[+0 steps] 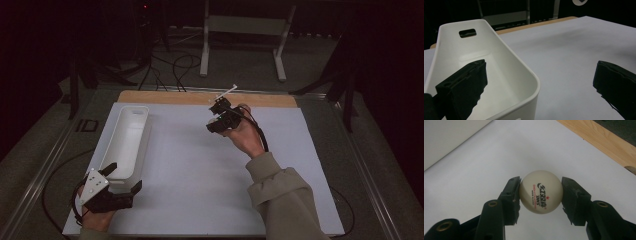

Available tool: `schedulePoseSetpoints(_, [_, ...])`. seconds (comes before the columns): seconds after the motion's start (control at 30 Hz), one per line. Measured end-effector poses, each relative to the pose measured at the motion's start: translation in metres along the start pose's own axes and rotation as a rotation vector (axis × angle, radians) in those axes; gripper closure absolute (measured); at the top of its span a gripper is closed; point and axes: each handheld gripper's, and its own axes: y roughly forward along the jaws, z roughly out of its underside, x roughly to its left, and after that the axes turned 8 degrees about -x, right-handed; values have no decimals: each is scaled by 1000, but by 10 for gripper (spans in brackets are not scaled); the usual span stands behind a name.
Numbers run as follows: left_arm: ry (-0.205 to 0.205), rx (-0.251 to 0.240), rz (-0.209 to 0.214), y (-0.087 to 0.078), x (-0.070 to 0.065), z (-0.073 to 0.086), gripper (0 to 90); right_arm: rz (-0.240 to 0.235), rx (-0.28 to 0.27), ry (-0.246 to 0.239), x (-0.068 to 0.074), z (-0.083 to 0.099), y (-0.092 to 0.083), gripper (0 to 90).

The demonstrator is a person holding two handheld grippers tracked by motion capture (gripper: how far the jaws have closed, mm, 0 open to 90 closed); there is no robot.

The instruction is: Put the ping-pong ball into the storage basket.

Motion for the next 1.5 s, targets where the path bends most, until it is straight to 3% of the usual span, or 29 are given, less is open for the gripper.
schedulePoseSetpoints(1.5, [-11,11,-1,0,3,1,0,-63,-13,-48,33,-12,12,510])
